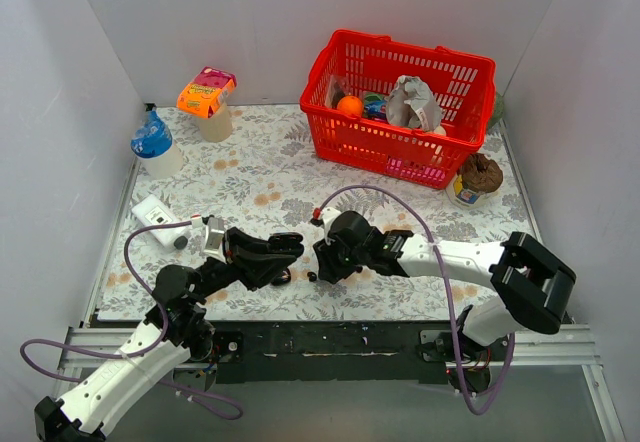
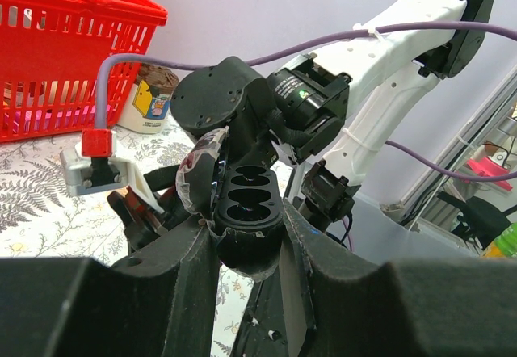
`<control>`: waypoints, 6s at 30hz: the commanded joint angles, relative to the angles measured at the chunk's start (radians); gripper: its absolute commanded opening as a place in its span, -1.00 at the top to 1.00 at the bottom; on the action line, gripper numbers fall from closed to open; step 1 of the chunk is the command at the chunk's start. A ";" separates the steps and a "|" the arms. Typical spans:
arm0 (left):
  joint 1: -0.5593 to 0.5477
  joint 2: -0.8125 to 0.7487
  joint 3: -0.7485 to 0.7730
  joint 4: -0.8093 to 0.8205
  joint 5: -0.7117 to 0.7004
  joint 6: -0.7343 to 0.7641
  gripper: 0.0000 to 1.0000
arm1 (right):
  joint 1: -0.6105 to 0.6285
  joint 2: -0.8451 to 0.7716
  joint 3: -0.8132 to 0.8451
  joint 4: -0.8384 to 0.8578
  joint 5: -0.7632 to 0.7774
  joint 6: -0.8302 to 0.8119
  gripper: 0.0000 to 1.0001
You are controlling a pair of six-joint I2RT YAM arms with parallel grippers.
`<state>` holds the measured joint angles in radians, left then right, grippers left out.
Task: Insert the wireless bluetooth earbuds into the charging case
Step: Pick up the earbud from the center of the board, then place the earbud in the charging case.
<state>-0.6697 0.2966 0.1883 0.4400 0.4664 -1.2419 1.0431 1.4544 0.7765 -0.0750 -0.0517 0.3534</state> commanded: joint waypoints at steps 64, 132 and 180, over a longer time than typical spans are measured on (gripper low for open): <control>-0.004 0.061 -0.003 0.008 -0.017 -0.013 1.00 | -0.006 0.023 0.035 -0.144 0.260 0.012 0.97; -0.002 0.613 0.405 -0.014 0.643 0.203 1.00 | -0.057 -0.272 0.636 -0.549 -0.540 -0.306 0.97; -0.025 0.532 0.347 -0.106 0.482 0.263 1.00 | -0.173 -0.445 0.631 -0.501 -0.159 -0.229 0.14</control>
<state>-0.6914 0.8867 0.5621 0.3573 0.9974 -0.9955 0.9119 1.1614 1.5173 -0.6682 -0.3943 0.0864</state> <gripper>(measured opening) 0.293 0.419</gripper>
